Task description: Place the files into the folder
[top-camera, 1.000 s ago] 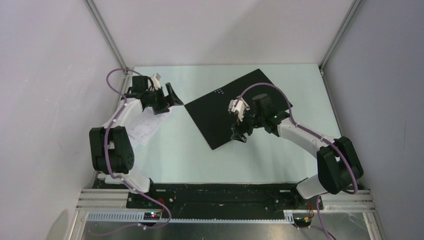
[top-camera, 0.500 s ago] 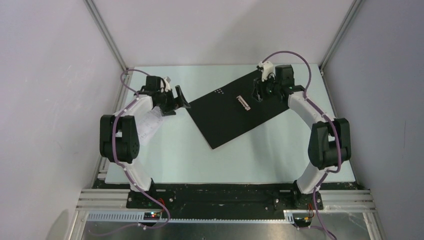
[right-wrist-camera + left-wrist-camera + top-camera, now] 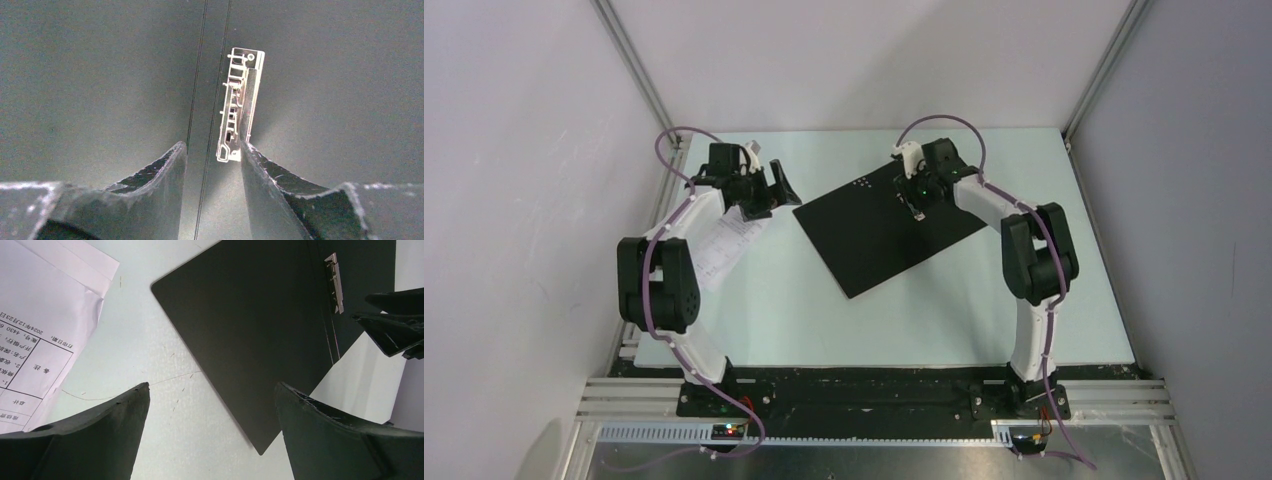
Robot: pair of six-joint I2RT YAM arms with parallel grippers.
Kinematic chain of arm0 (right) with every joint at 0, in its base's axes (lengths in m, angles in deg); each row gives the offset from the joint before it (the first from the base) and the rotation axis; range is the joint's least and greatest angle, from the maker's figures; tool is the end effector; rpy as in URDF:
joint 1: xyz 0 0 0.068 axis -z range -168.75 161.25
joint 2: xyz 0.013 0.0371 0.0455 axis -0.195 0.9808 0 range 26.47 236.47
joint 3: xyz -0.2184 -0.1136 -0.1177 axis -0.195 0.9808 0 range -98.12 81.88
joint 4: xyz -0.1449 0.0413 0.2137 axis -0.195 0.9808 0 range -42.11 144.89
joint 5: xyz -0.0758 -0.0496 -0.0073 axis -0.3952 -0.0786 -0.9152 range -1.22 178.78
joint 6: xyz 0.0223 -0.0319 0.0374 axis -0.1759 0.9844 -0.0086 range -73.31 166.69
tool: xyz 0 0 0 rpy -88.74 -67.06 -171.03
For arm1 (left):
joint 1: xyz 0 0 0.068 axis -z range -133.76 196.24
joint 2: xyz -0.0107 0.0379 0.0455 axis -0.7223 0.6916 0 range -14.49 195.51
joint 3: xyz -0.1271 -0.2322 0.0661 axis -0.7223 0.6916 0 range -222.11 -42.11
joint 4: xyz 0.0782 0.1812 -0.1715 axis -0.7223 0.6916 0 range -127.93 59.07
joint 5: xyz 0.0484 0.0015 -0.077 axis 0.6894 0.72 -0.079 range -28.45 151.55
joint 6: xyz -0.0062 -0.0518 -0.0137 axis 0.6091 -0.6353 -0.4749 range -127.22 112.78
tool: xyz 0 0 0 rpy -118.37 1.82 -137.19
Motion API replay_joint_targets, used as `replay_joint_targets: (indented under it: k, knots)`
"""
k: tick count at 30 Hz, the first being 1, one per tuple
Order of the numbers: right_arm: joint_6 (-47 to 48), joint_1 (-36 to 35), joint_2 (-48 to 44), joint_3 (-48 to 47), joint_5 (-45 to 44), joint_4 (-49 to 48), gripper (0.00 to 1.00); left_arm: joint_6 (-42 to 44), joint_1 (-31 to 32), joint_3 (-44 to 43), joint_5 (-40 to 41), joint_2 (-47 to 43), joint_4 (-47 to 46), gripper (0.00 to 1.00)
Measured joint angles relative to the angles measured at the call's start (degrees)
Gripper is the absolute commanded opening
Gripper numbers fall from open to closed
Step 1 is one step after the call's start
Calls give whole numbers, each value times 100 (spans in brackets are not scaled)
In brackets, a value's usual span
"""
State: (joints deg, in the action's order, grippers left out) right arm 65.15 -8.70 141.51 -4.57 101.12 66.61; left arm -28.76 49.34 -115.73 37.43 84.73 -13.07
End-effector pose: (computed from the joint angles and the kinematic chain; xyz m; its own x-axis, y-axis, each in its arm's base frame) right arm 0.4198 0.1604 0.2082 -0.5068 -0.5129 -0.6929 -0.6640 0.7448 -0.0656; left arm 0.3757 -0.0349 0.2402 -0.8298 -0.2907 -0.4764 0.0047 0.8499 -0.5269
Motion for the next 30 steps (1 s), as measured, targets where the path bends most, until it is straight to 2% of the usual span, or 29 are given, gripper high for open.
replay_joint_targets:
  k: [15,19,22,30]
  knots:
    - [221,-170,964,-916,-466,887,45,61,-11,0,107,-76,92,99]
    - [214,-170,1010,-1008,-549,1064,37,61,-11,-2,146,-76,101,98]
    - [164,-170,1010,-1010,-632,1126,27,61,-11,0,149,-76,101,98]
    - [-203,-219,1001,-953,-898,1255,15,61,-13,0,149,-76,101,98]
